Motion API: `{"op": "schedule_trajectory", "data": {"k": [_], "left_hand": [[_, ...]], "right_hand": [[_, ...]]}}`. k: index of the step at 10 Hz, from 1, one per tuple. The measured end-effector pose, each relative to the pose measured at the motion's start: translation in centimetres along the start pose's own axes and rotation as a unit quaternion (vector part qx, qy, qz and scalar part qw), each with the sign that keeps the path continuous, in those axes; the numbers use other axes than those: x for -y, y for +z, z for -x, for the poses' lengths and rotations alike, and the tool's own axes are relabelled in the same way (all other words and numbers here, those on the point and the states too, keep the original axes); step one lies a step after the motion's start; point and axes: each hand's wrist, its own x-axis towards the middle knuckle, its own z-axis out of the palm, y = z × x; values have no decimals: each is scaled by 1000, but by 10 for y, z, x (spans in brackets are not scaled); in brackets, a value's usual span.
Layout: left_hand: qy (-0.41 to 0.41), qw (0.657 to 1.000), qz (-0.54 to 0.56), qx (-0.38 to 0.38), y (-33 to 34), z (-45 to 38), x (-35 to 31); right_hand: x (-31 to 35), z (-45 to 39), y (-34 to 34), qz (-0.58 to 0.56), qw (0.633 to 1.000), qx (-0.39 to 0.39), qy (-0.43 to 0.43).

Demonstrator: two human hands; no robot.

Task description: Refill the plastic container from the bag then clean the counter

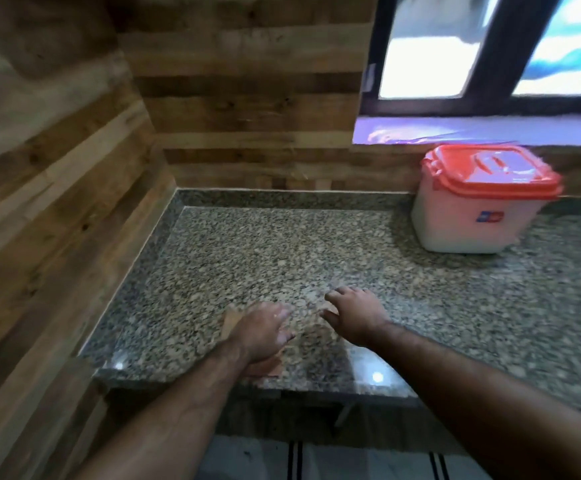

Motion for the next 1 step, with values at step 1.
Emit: {"op": "schedule_trajectory", "data": {"k": [1], "left_hand": [[20, 997, -50, -62, -23, -12, -51]], "right_hand": [[-47, 27, -27, 29, 997, -71, 31]]}}
